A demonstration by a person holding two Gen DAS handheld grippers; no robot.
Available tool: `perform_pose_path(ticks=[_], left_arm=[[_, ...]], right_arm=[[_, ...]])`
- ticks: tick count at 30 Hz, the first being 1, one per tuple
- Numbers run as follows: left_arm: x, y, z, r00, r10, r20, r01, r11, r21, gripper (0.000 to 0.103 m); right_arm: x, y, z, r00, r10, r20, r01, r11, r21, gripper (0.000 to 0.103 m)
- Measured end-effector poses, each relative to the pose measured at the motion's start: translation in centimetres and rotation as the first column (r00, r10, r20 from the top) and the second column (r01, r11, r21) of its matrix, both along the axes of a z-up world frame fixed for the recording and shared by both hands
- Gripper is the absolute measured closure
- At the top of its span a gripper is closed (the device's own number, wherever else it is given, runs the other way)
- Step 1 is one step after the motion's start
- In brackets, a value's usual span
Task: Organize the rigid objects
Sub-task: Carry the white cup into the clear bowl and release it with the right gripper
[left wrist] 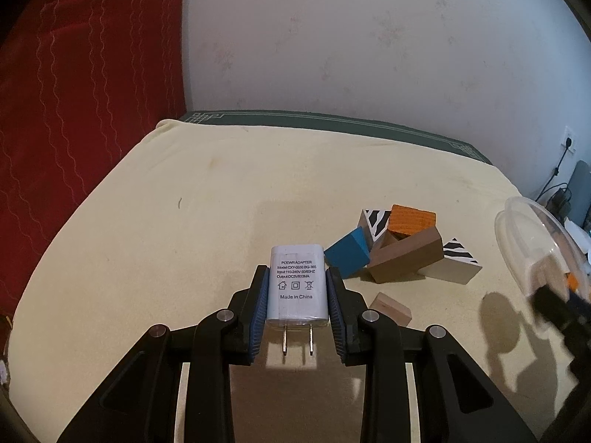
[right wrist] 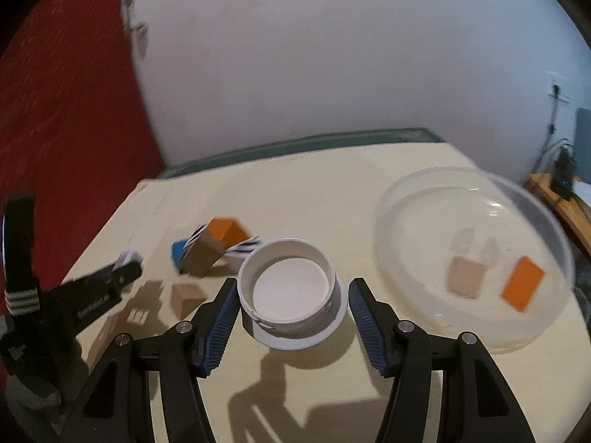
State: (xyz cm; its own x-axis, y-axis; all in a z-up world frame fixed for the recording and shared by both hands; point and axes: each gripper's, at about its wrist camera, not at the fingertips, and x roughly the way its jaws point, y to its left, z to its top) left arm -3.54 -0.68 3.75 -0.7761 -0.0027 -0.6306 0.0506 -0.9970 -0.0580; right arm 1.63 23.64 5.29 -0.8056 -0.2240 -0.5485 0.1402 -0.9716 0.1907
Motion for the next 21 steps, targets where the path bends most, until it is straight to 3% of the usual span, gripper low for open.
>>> perform_pose_path(ticks=[7,21], left_arm=[[0.1,0.3,0.1,1.000,-0.006,0.001,0.006,1.000,-0.010,0.072],[0.7,1.2,0.7,1.000,-0.022,-0.010,0.022,1.000,-0.010,0.072]], right_arm=[[0.2,3.5,0.9,0.991,-0.126,-0.042,0.125,0.992,-0.016,0.040],[0.0,8.5,0.6,0.958,-0.286,-0.034,0.285,0.958,-0.038,0.040]])
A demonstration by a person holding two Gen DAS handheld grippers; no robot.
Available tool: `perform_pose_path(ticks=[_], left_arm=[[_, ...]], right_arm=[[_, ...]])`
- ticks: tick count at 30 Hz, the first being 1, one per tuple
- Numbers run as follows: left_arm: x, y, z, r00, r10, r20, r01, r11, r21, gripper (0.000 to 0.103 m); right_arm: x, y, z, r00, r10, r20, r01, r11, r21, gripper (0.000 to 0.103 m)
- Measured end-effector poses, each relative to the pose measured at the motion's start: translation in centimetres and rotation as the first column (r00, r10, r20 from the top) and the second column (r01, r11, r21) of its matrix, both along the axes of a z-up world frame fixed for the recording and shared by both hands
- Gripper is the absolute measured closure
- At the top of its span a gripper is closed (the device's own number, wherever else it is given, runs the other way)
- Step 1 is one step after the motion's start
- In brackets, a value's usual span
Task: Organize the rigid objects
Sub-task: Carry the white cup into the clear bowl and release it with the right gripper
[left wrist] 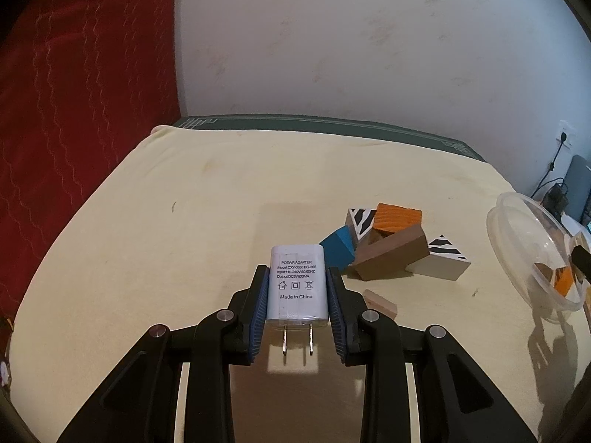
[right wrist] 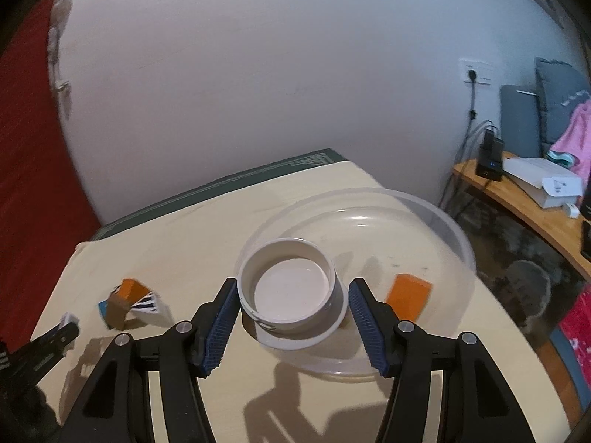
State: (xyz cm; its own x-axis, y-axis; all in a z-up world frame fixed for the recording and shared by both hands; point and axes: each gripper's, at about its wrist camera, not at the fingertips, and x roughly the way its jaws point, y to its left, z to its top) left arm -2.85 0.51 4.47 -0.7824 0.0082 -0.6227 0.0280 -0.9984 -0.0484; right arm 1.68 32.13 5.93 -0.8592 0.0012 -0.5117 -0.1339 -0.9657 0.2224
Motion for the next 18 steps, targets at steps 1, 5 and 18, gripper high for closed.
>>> perform_pose_path(ticks=[1,5,18], left_arm=[[0.1,0.2,0.1,1.000,-0.003,-0.002,0.003,1.000,0.000,0.072],[0.3,0.7,0.4,1.000,-0.016,-0.006,0.016,1.000,-0.007,0.072],[0.6,1.9,0.9,0.999,-0.034,0.025,0.033,0.999,0.020,0.072]], right_arm=[[-0.1,0.4,-0.1,1.000,-0.014,0.004,0.015,1.000,-0.003,0.040],[-0.1,1.5,-0.3,0.998,-0.057,0.015,0.057,0.998,-0.012,0.040],[0.1,3.9,-0.7,0.989,-0.147,0.028,0.148,0.987,-0.063,0.030]])
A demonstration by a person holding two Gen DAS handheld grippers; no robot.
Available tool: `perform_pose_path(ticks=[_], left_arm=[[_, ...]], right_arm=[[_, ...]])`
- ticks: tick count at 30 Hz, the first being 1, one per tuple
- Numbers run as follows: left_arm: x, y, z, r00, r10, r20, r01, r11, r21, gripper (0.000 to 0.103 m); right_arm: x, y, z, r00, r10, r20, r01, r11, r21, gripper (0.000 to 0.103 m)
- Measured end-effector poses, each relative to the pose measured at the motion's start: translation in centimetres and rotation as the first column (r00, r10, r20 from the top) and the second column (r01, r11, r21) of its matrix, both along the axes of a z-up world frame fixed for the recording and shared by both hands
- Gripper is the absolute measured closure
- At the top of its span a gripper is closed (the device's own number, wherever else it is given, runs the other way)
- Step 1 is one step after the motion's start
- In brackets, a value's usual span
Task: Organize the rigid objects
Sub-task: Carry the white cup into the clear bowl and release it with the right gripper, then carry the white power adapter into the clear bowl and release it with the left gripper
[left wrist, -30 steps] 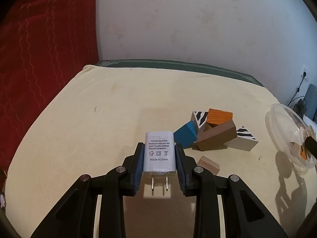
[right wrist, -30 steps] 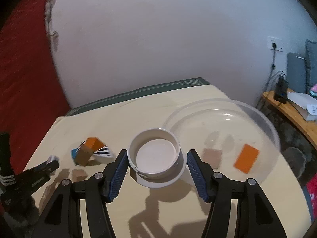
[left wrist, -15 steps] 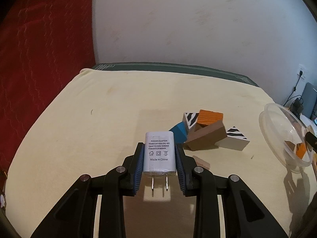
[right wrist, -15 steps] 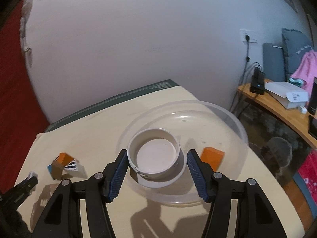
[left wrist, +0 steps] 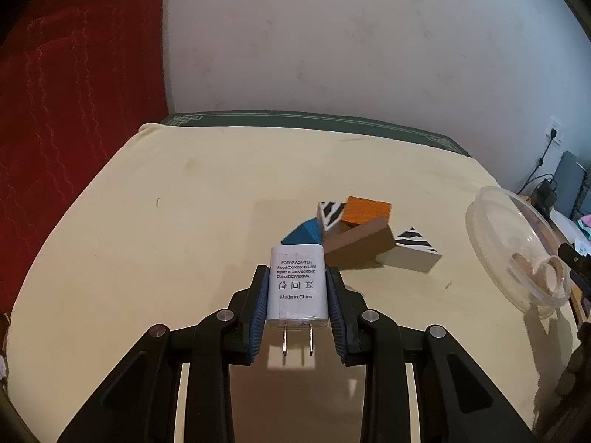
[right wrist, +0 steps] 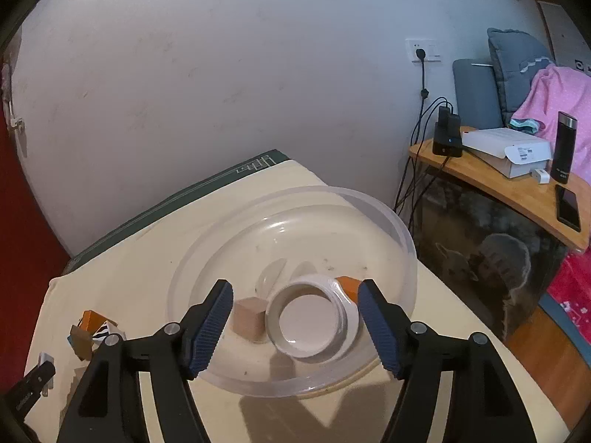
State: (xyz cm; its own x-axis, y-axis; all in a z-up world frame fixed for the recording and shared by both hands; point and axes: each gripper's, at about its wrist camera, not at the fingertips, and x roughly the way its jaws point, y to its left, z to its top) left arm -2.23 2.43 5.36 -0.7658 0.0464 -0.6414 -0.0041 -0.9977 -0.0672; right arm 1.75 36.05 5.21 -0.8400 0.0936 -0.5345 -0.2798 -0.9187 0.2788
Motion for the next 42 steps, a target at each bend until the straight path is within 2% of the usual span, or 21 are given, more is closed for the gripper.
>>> perform_pose_path(ticks=[7,15,24,30,42], left_arm=[[0.5,1.9,0.6,0.999,-0.050,0.000,0.050,0.999,0.009,0.072],[0.1,6.4,1.5,0.987,-0.163,0.012,0.162,0.987,0.009,0.072],[-0.8,12.4,2.9,0.953,-0.303,0.004,0.303,0.953,0.019,0.072],[-2.5,15.6,2.7,0.925,-0.376,0.051,0.372,0.925,0.077,0.072],[-4.2,20.0,3.2,0.898,-0.439,0.033,0.436,0.898,0.058,0.072]], right_arm=[[1.1,1.0,0.5,0.999,-0.023,-0.022,0.023,1.000,0.010,0.027],[2.0,2.5,0.5,0.997,-0.075,-0.034,0.075,0.997,0.010,0.023],[2.5,2.9,0.4,0.994,-0.083,-0.066,0.082,0.997,-0.013,0.023],[2.9,3.1,0.3,0.992,-0.090,-0.088,0.086,0.995,-0.041,0.021],[2.9,3.6,0.0,0.993,-0.073,-0.089,0.065,0.994,-0.083,0.019]])
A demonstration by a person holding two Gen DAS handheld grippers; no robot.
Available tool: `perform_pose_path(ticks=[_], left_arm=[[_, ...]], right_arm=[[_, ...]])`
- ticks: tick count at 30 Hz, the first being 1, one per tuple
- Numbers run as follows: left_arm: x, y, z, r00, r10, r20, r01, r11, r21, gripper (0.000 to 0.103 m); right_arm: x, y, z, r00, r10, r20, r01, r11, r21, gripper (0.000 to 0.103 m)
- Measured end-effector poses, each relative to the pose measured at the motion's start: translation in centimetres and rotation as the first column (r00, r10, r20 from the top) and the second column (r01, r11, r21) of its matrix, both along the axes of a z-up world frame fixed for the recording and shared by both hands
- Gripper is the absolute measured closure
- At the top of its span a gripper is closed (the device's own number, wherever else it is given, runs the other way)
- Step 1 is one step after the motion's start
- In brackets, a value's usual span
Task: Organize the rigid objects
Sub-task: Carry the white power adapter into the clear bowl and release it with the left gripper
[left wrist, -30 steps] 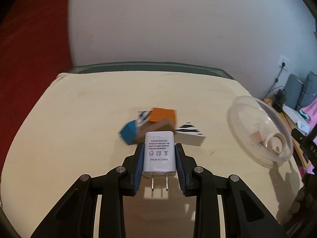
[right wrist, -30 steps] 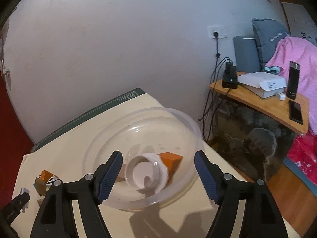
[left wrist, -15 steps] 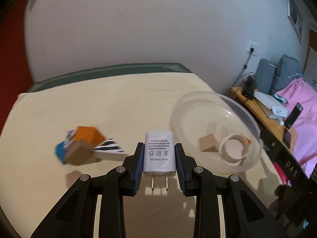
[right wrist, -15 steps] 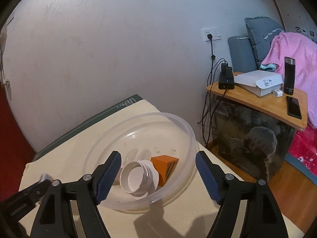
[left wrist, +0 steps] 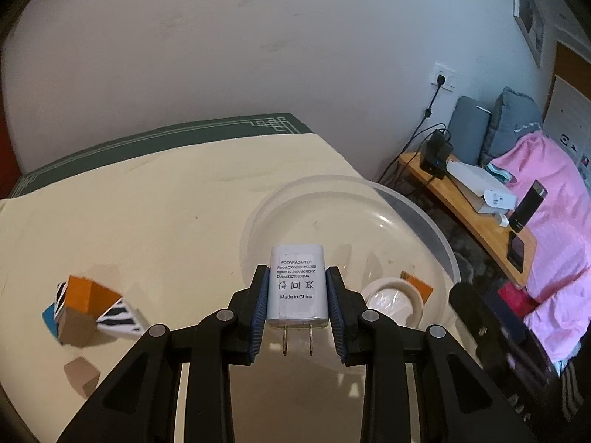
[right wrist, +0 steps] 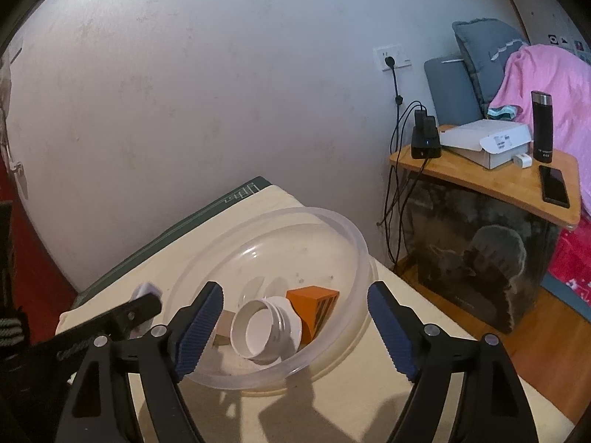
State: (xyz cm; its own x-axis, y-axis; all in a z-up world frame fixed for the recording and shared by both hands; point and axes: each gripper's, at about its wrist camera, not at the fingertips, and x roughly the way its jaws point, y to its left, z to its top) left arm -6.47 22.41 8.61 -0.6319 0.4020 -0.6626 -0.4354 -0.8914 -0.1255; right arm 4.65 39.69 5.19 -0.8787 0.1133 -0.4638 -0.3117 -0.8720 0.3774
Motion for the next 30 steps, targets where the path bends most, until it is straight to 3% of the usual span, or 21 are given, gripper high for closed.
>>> perform_pose_path(ticks=[11,13,15,30], left_arm=[[-1.3,1.2,-1.0,0.999,-0.029,0.024,0.028,0.999,0.024,0.071],[-1.6,0.8,-1.1,0.999,-0.017,0.035,0.016,0.999,0.033,0.064],[-1.9,0.2,-1.1,0.999,0.015,0.041,-0.017,0.999,0.044,0.049],[-1.5,-2.2,-2.2,0.992,0.118,0.037,-0.118,0.993,-0.004,0.047]], right_arm=[[0.0,-0.1,-0.1,1.000,0.003,0.007,-0.003,1.000,-0.010,0.019],[0.0,-0.1,0.0,1.000,0.001,0.006,-0.001,1.000,-0.009,0.019],[0.0,-0.1,-0.1,1.000,0.000,0.008,0.000,1.000,-0.010,0.019],[-0.2,-0.5,-0.3,1.000,0.006,0.020,-0.007,1.000,0.009,0.018]])
